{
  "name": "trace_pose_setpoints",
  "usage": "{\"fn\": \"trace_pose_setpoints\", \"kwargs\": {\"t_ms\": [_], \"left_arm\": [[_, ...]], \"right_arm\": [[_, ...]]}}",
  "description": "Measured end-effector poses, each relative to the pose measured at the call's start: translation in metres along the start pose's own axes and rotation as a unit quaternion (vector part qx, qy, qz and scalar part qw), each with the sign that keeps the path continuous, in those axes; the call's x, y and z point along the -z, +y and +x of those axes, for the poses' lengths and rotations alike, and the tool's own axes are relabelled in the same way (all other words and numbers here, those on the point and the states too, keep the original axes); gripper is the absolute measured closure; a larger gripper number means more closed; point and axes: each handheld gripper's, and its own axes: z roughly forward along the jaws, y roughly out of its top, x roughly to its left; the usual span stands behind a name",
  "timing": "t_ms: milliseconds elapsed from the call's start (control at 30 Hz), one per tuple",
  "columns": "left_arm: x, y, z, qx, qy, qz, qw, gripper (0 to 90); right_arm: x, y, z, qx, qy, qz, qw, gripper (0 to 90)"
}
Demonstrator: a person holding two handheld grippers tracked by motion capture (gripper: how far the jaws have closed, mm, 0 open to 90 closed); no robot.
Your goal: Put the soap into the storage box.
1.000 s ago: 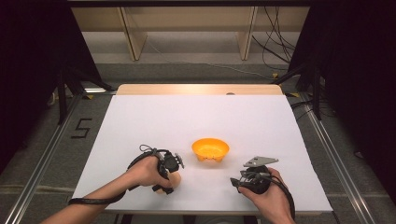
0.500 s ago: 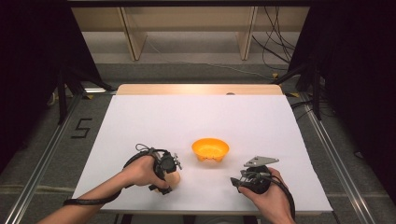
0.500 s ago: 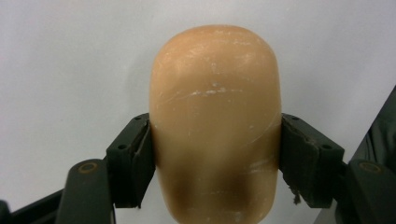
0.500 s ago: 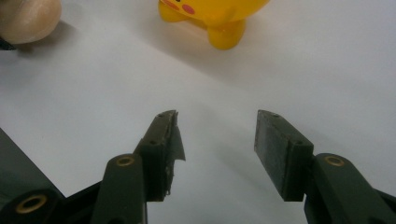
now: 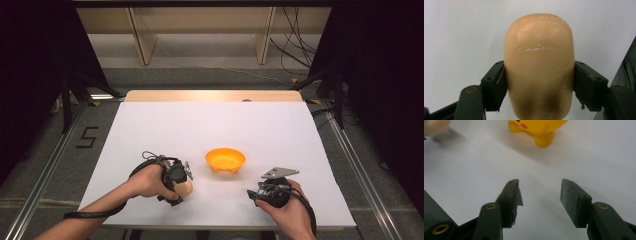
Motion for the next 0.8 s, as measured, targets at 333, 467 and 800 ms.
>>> {"fn": "trace_pose_setpoints", "kwargs": {"t_ms": [333,467,800], "left_arm": [[0.0045,0.0039,0.0027,-0.002,0.005,-0.011,0.9999,32.1],[0.0053,0.0051,0.0035,0.000,0.004,-0.013,0.9999,32.1],[0.0104,0.0095,0.0058,-0.002,0.011,-0.024,0.9997,32.1]], "right_arm": [[0.0006,0.0004,-0.0018,0.011,-0.002,0.001,0.9999,49.9],[0.0008,0.0006,-0.0018,0.009,-0.001,0.001,1.0000,49.9],[0.0007,0.0005,-0.0024,0.013,-0.003,-0.003,0.9999,49.7]]}}
